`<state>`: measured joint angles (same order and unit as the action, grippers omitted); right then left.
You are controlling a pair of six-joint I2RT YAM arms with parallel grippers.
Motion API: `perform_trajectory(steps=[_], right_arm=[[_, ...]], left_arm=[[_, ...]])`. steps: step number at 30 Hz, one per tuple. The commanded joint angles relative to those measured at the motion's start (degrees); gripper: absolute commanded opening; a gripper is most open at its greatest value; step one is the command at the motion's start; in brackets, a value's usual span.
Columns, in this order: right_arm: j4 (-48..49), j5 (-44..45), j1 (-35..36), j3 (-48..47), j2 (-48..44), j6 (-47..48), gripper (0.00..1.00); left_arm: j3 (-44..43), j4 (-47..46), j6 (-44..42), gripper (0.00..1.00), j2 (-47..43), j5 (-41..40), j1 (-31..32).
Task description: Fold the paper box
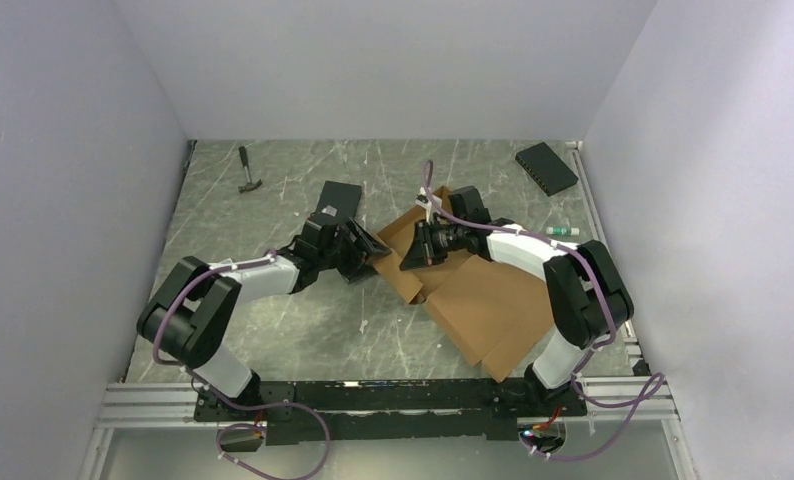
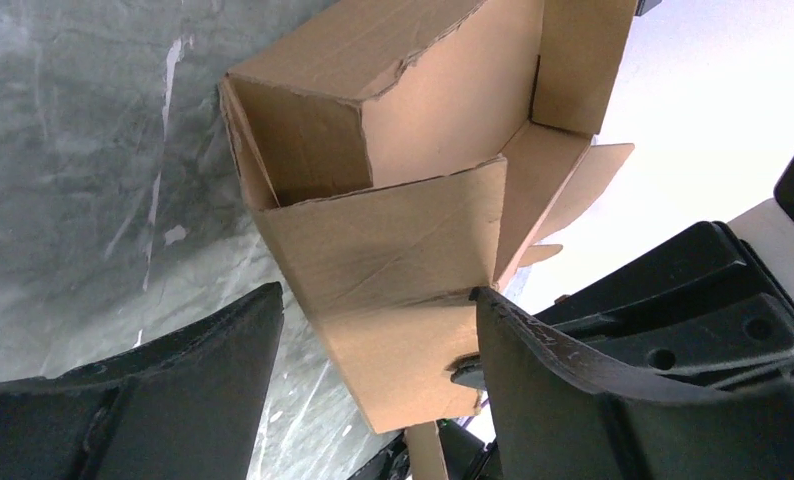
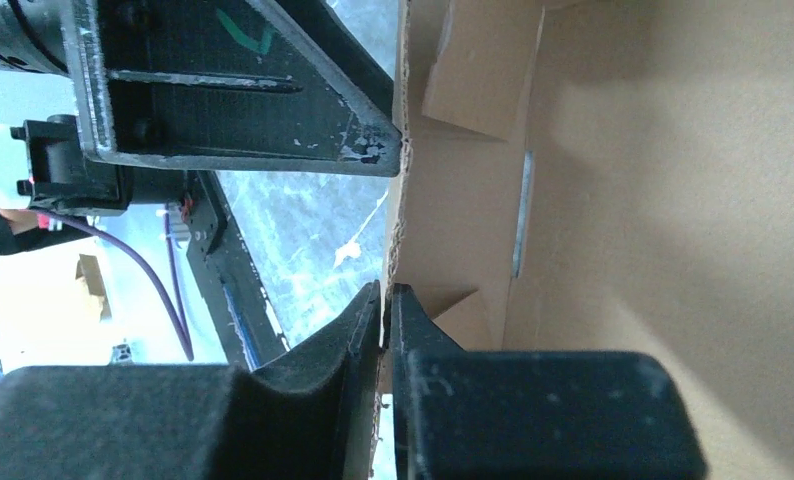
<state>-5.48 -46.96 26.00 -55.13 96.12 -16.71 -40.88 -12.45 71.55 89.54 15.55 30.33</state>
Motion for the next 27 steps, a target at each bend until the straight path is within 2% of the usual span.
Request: perform_trajectory(steps=[1, 7, 14, 18, 22, 25, 27], right_arm=[[0.7, -1.1, -0.3, -2.5, -1.2, 1.3, 0.16], [-2.6, 0.0, -0.7, -4.0, -2.9, 5.2, 0.33], [-9.6, 2.9, -2.4, -7.1, -7.1, 17.7, 0.54], [-11.4, 6.7, -4.9, -7.3, -10.5, 22.3, 0.56], [-12.5, 11.6, -7.8, -7.4, -11.7, 24.8, 0.55], [-13.6, 10.0, -8.8, -7.0, -12.0, 26.9, 0.56], [-15.4, 4.5, -8.6, -7.0, -11.6, 30.3, 0.56]], left_arm=[[-1.7, -5.5, 3.7, 0.73, 3.0, -1.6, 0.4], [-4.0, -5.0, 4.1, 0.71, 4.9, -2.1, 0.7], [-6.6, -1.2, 3.8, 0.69, 6.2, -2.5, 0.8], [-9.1, 3.3, 3.8, 0.67, 7.7, -2.1, 0.8], [-15.1, 11.7, 2.6, 0.66, 10.7, -1.2, 1.2], [-19.5, 18.4, 1.5, 0.66, 13.0, -1.4, 2.1], [-21.8, 21.5, 0.8, 0.64, 13.9, -1.9, 2.6]])
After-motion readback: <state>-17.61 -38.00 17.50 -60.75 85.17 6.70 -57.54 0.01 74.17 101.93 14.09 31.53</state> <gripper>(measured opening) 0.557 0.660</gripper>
